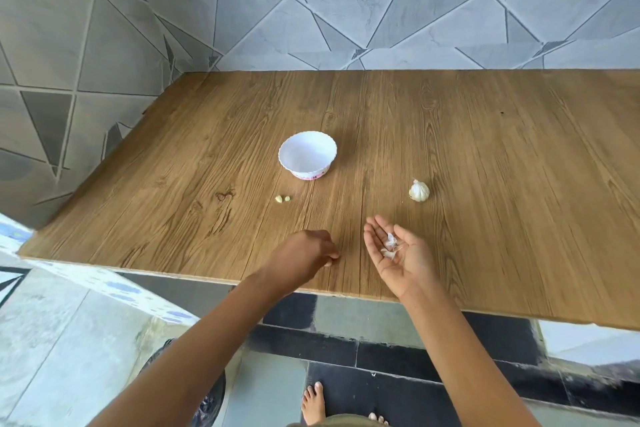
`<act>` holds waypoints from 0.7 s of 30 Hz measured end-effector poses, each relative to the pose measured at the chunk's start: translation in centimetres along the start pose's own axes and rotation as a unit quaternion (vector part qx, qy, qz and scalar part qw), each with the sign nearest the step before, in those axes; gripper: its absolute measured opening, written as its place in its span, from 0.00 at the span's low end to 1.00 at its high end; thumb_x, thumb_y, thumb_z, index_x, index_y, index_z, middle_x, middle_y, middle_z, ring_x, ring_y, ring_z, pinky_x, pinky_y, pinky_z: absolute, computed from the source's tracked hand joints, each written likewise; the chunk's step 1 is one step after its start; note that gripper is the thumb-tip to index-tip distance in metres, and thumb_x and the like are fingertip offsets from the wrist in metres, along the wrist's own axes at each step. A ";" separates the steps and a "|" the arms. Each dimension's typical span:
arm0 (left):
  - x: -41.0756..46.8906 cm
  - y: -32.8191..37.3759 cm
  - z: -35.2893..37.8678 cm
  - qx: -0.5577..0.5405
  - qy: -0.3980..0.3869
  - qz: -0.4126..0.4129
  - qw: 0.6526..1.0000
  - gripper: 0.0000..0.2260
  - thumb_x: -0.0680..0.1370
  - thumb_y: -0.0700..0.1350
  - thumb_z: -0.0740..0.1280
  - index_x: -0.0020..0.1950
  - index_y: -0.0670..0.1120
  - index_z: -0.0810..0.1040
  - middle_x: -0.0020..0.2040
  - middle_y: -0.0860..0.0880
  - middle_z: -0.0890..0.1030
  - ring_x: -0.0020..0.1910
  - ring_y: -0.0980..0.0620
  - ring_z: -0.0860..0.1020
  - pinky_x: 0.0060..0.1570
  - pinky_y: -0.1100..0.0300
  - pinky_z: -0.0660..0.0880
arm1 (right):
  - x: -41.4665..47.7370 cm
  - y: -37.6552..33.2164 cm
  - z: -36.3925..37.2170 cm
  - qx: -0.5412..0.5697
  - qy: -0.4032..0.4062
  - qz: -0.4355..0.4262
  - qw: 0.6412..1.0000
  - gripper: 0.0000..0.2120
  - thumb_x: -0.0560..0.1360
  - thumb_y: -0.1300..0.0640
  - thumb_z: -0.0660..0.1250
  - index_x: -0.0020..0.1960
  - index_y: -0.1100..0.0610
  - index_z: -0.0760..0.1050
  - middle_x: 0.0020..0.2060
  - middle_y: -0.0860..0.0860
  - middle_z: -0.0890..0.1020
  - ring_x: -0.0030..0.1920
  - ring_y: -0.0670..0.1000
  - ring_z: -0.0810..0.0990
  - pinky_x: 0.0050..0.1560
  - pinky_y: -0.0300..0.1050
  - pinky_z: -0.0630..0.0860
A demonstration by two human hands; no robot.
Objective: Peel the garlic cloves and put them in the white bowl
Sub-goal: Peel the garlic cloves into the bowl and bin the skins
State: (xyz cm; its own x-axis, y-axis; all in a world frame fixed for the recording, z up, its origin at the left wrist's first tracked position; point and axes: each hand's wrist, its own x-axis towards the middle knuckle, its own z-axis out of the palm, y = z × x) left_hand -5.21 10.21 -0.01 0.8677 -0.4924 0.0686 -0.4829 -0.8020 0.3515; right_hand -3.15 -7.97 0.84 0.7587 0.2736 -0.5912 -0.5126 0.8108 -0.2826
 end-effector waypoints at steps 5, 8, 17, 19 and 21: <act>1.2 0.8 -0.1 0.093 -0.028 -0.041 0.994 0.06 0.77 0.37 0.66 0.50 0.41 0.81 0.43 0.45 0.81 0.39 0.47 0.81 0.40 0.54 0.79 | 0.0 0.1 -0.1 -0.006 0.006 0.000 1.000 0.14 0.81 0.61 0.54 0.48 0.67 0.77 0.44 0.59 0.82 0.49 0.55 0.80 0.45 0.47 0.80; 2.5 1.8 -0.6 0.121 -0.073 -0.095 0.985 0.07 0.78 0.39 0.63 0.54 0.42 0.78 0.47 0.45 0.80 0.45 0.47 0.79 0.43 0.56 0.77 | 0.0 0.3 -0.1 -0.008 0.006 -0.002 1.000 0.15 0.81 0.61 0.54 0.48 0.67 0.77 0.43 0.60 0.82 0.49 0.55 0.80 0.44 0.46 0.80; 4.8 3.8 -4.6 -0.131 0.014 -0.064 0.989 0.09 0.72 0.34 0.69 0.48 0.42 0.85 0.41 0.51 0.85 0.38 0.59 0.81 0.40 0.67 0.76 | 0.4 1.4 1.5 0.004 0.033 0.015 0.999 0.12 0.80 0.62 0.57 0.45 0.67 0.75 0.39 0.58 0.80 0.44 0.53 0.79 0.42 0.46 0.81; 5.0 4.3 -3.8 -0.067 0.008 -0.046 0.997 0.10 0.72 0.35 0.67 0.49 0.42 0.85 0.44 0.48 0.85 0.41 0.52 0.82 0.44 0.58 0.77 | 0.3 1.7 1.9 0.018 0.037 0.018 0.999 0.09 0.79 0.64 0.59 0.43 0.66 0.75 0.37 0.58 0.80 0.41 0.52 0.80 0.37 0.44 0.81; 5.0 4.4 -3.1 -0.050 0.022 -0.056 0.997 0.08 0.72 0.36 0.68 0.47 0.43 0.84 0.42 0.48 0.85 0.41 0.49 0.82 0.43 0.53 0.78 | -0.1 1.8 2.3 0.033 0.038 0.017 0.999 0.10 0.78 0.66 0.58 0.40 0.65 0.74 0.31 0.57 0.80 0.33 0.51 0.81 0.30 0.41 0.80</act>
State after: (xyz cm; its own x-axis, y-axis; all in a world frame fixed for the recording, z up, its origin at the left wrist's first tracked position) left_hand -2.63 5.28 4.75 0.9209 -0.3845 0.0634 -0.3702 -0.8123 0.4508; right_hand -3.23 -5.41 2.12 0.7072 0.2633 -0.6562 -0.5077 0.8350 -0.2121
